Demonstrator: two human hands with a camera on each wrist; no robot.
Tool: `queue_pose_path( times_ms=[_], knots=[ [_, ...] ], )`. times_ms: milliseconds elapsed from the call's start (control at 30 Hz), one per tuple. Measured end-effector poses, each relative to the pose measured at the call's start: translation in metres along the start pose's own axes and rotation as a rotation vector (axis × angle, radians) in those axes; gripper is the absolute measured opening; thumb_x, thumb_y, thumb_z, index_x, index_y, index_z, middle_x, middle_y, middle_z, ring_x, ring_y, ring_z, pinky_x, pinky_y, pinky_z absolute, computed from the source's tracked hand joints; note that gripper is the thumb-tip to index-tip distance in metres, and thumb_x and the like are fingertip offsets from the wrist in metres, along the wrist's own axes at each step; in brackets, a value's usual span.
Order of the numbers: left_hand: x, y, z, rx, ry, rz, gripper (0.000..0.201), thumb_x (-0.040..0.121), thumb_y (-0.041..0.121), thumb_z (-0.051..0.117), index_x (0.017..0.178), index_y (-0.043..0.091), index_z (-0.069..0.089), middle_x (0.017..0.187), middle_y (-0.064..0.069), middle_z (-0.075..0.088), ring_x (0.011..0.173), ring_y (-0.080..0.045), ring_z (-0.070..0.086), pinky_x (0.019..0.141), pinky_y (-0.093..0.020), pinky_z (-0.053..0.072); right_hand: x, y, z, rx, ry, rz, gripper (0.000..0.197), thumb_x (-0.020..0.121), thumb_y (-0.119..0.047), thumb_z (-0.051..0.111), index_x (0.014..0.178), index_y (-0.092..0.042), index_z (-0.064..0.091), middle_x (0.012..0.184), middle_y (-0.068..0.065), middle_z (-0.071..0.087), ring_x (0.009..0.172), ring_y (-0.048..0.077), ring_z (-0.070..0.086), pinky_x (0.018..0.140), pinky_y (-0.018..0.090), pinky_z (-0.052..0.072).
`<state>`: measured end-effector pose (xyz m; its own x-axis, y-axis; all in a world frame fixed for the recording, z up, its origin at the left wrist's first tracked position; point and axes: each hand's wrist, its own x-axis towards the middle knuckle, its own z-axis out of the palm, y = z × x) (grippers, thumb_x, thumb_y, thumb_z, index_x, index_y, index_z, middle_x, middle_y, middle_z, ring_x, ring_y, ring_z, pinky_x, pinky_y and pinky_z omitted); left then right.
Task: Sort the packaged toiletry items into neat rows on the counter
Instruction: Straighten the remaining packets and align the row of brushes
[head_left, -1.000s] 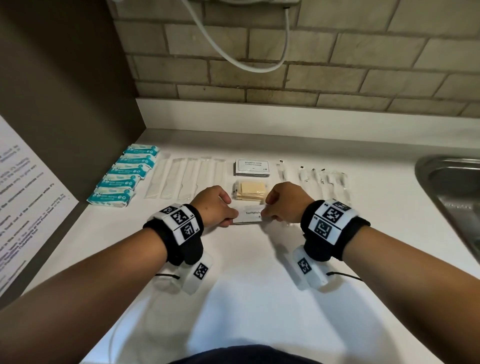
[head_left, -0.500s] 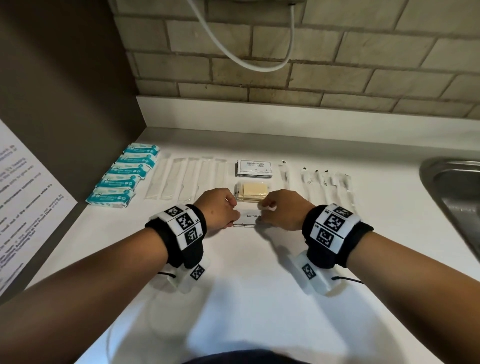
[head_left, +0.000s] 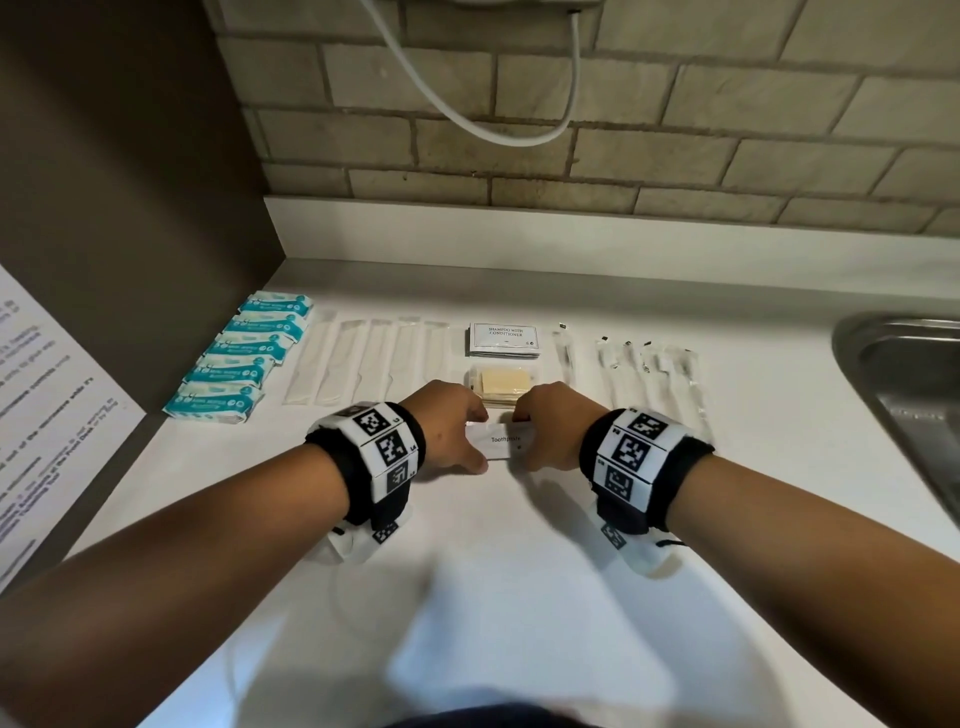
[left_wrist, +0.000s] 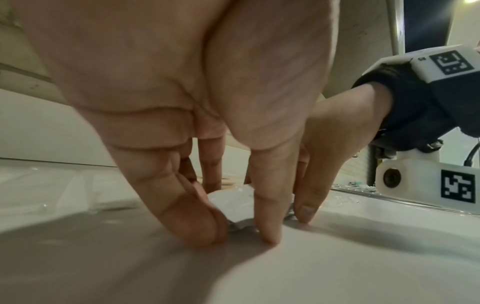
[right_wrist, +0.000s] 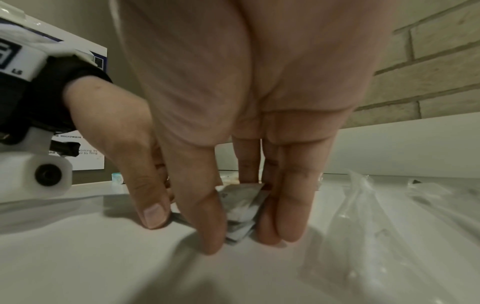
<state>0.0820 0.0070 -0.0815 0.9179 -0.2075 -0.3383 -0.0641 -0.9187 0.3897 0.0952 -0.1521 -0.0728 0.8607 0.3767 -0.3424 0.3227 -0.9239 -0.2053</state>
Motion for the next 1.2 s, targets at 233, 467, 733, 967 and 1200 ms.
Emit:
queue_pose_path(
  times_ms=[233, 467, 733, 967, 1200],
  knots=[
    [0.0034, -0.002, 0.0027, 0.047, 0.049, 0.021, 0.04, 0.07, 0.026, 0.076, 0.108, 0.02, 0.068, 0.094, 0.002, 0.066, 0.083, -0.017, 0.061, 0.071, -0.024, 0.049, 0.0031, -0.0024, 0.0001, -0.001, 0.009, -0.016, 0.037, 0.071, -0.031, 0.077, 0.097, -0.007, 0.066, 0.091, 0.006, 0.066, 0.078, 0.021, 0.059, 0.064, 0.027, 0.049],
    [0.0051, -0.0055, 0.0016, 0.049, 0.058, 0.035, 0.048, 0.073, 0.026, 0.074, 0.119, 0.018, 0.063, 0.111, -0.001, 0.066, 0.094, -0.018, 0.061, 0.076, -0.022, 0.045, 0.0033, -0.0064, 0.0, 0.022, 0.037, -0.044, 0.027, 0.072, -0.026, 0.075, 0.089, -0.011, 0.06, 0.083, 0.001, 0.058, 0.075, 0.02, 0.055, 0.061, 0.027, 0.044],
    [0.0046, -0.0069, 0.0034, 0.055, 0.062, 0.037, 0.039, 0.074, 0.027, 0.074, 0.11, 0.019, 0.063, 0.089, 0.004, 0.058, 0.079, -0.016, 0.053, 0.068, -0.023, 0.04, 0.0024, -0.0054, 0.0016, 0.005, 0.036, -0.041, 0.032, 0.073, -0.029, 0.073, 0.096, -0.008, 0.064, 0.091, 0.005, 0.062, 0.077, 0.021, 0.054, 0.064, 0.028, 0.044],
    [0.0052, -0.0066, 0.0033, 0.052, 0.055, 0.028, 0.035, 0.073, 0.028, 0.075, 0.105, 0.02, 0.062, 0.083, 0.005, 0.057, 0.076, -0.016, 0.054, 0.066, -0.023, 0.04, 0.0044, -0.0056, 0.0019, -0.001, 0.047, -0.03, 0.03, 0.072, -0.031, 0.075, 0.089, -0.013, 0.058, 0.086, 0.003, 0.056, 0.076, 0.021, 0.054, 0.062, 0.027, 0.043],
    [-0.0026, -0.0053, -0.0019, 0.036, 0.061, 0.027, 0.052, 0.076, 0.035, 0.078, 0.12, 0.015, 0.059, 0.111, -0.004, 0.064, 0.082, -0.014, 0.051, 0.073, -0.022, 0.038, -0.004, 0.0009, -0.0029, 0.031, 0.071, -0.048, 0.041, 0.073, -0.029, 0.075, 0.108, -0.012, 0.065, 0.102, 0.004, 0.065, 0.082, 0.018, 0.053, 0.069, 0.025, 0.046]
  ],
)
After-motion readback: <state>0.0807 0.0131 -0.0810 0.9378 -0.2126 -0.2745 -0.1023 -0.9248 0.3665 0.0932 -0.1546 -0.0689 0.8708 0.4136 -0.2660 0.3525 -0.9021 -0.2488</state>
